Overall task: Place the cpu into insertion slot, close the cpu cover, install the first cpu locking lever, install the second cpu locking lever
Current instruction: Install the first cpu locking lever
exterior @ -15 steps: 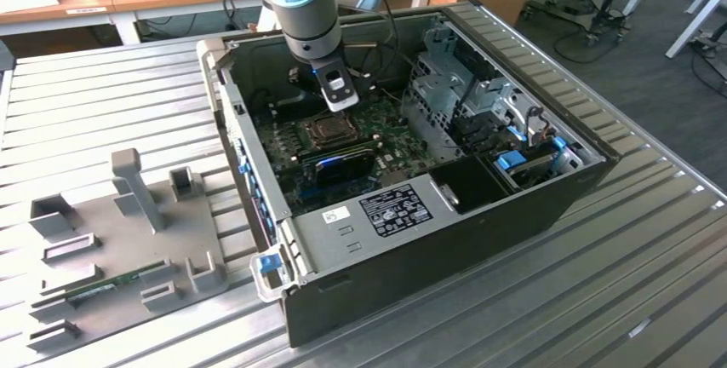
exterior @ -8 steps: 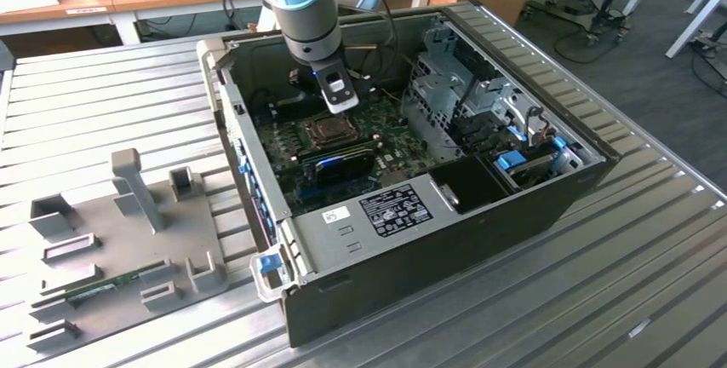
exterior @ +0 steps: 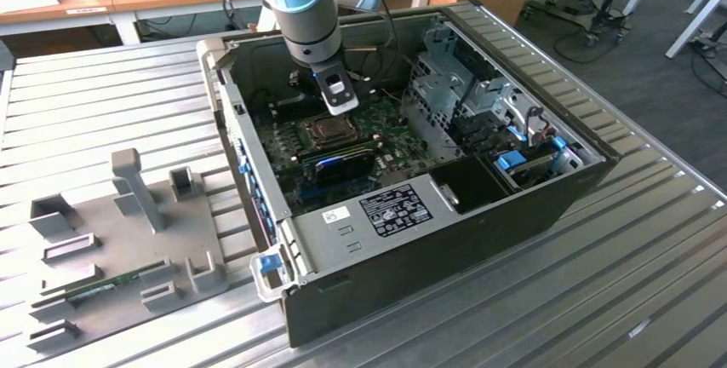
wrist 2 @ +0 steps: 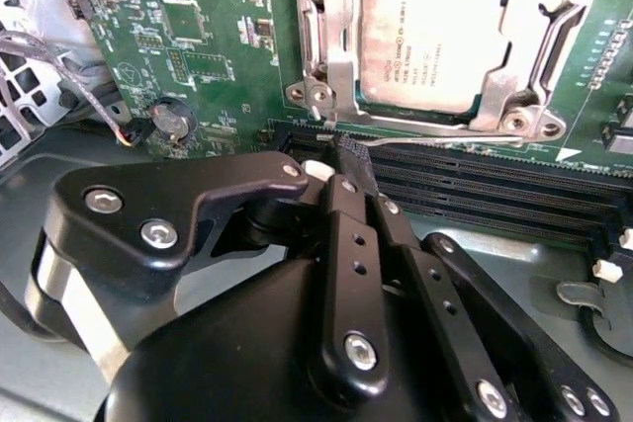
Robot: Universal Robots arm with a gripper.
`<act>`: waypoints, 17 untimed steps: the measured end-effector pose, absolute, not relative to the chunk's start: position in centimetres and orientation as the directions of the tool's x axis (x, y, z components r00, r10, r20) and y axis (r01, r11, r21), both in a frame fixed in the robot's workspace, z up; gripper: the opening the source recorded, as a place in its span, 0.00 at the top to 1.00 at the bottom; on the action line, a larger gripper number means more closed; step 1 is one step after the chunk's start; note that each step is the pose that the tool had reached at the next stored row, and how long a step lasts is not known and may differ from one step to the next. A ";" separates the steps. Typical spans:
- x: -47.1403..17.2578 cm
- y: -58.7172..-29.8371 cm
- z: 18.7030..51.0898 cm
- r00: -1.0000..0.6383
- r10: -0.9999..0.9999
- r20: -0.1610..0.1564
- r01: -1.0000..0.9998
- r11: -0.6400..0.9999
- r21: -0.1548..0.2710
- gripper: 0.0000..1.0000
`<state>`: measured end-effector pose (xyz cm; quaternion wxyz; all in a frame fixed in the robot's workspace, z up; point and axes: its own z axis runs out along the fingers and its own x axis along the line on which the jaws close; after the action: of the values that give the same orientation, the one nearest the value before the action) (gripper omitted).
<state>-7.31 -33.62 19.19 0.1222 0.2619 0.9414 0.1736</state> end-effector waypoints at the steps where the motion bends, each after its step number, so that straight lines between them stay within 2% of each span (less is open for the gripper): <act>1: -7.3 -33.6 19.2 -0.833 0.536 -0.139 0.451 0.802 0.391 0.90; 9: -7.3 -33.6 20.7 -0.833 0.537 -0.135 0.451 0.799 0.398 0.90; 17: -7.3 -33.6 20.8 -0.848 0.513 -0.134 0.428 0.811 0.398 0.90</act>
<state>-7.31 -33.63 20.78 0.1186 0.2494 0.9442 0.1794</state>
